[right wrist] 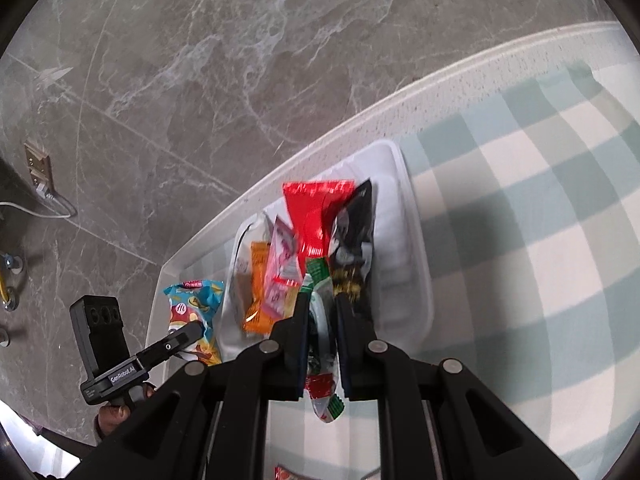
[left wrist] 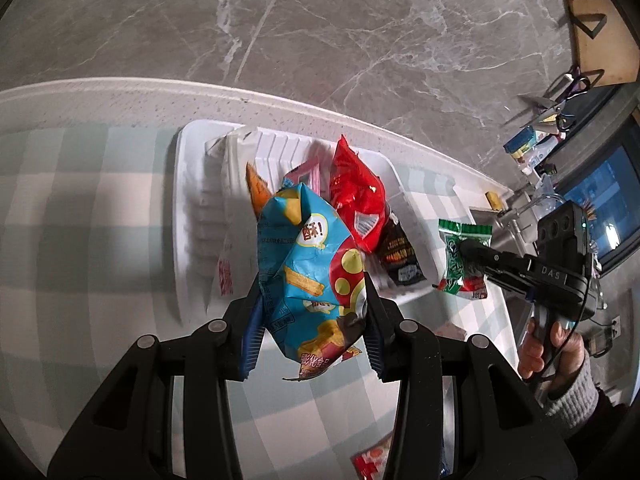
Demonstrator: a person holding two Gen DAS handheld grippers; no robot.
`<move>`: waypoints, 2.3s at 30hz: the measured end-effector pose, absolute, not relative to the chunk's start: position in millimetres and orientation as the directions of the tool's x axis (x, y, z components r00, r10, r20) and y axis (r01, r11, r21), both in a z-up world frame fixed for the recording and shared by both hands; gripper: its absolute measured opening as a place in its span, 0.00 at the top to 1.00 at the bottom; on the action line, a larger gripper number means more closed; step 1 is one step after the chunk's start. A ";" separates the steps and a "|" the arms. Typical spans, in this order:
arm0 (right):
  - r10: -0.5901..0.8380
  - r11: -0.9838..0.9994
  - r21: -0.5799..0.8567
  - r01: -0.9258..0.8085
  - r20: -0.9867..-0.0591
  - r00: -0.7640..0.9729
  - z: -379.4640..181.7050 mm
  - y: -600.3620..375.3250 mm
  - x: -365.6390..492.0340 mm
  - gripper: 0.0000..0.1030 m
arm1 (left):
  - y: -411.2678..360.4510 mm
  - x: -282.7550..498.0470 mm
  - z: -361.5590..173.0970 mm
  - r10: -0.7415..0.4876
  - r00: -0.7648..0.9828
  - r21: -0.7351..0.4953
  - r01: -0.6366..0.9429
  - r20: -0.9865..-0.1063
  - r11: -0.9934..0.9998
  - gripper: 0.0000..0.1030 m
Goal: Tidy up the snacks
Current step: 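Carry the panda bag and green packet to the tray with both tools, then open both tools to release the panda bag and green packet into the tray, then grasp the red-white candy with the left tool while the right tool grasps the blue cake packet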
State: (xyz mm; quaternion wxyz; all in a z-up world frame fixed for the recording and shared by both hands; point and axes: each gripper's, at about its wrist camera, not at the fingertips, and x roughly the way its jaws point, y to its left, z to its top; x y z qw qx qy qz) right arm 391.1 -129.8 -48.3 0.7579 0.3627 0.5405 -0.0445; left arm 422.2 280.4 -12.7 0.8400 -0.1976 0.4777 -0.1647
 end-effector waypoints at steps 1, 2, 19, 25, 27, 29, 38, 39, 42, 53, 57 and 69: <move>0.317 0.739 0.494 0.459 -0.855 0.410 -49.1 -132.8 394.7 0.87 | 278.8 425.8 -12.7 -0.465 0.489 -0.488 0.089 -0.738 0.869 0.62; 0.312 0.742 0.488 0.459 -0.858 0.408 -50.3 -136.1 398.0 0.87 | 277.6 431.1 -13.0 -0.464 0.488 -0.486 0.090 -0.740 0.869 0.62; 0.208 0.846 0.338 0.412 -0.921 0.329 -76.5 -151.0 438.7 0.87 | 258.5 494.3 -27.9 -0.430 0.470 -0.431 0.112 -0.771 0.896 0.62; 0.127 0.908 0.229 0.350 -0.948 0.292 -80.0 -139.9 451.0 0.83 | 244.8 506.8 -35.6 -0.349 0.475 -0.332 0.123 -0.808 0.935 0.59; 0.099 0.926 0.194 0.325 -0.953 0.285 -80.2 -134.6 452.4 0.79 | 243.7 509.8 -37.4 -0.320 0.478 -0.308 0.106 -0.818 0.945 0.56; 0.089 0.934 0.181 0.308 -0.953 0.288 -79.6 -131.9 451.9 0.71 | 243.0 510.2 -37.3 -0.315 0.484 -0.304 0.105 -0.816 0.947 0.55; 0.048 0.952 0.137 0.273 -0.950 0.309 -69.7 -120.8 449.6 0.59 | 240.1 502.7 -23.0 -0.262 0.535 -0.242 0.109 -0.803 0.964 0.51; 0.046 0.952 0.137 0.274 -0.948 0.316 -67.0 -121.1 448.4 0.58 | 240.9 499.6 -20.1 -0.257 0.541 -0.237 0.108 -0.801 0.965 0.51; 0.040 0.950 0.141 0.278 -0.940 0.338 -54.2 -121.2 441.2 0.57 | 244.0 490.5 -11.3 -0.242 0.562 -0.226 0.100 -0.791 0.969 0.50; 0.049 0.957 0.154 0.247 -0.922 0.385 -5.0 -101.4 400.7 0.52 | 252.0 428.9 26.8 -0.222 0.625 -0.197 0.110 -0.749 0.974 0.49; 0.071 0.957 0.171 0.234 -0.920 0.385 13.5 -88.0 374.4 0.49 | 242.7 397.6 31.1 -0.252 0.617 -0.187 0.169 -0.746 0.968 0.48; 0.205 0.965 0.233 0.119 -0.956 0.211 25.6 8.9 252.6 0.42 | 188.0 295.7 -9.0 -0.338 0.466 -0.178 0.354 -0.818 0.918 0.48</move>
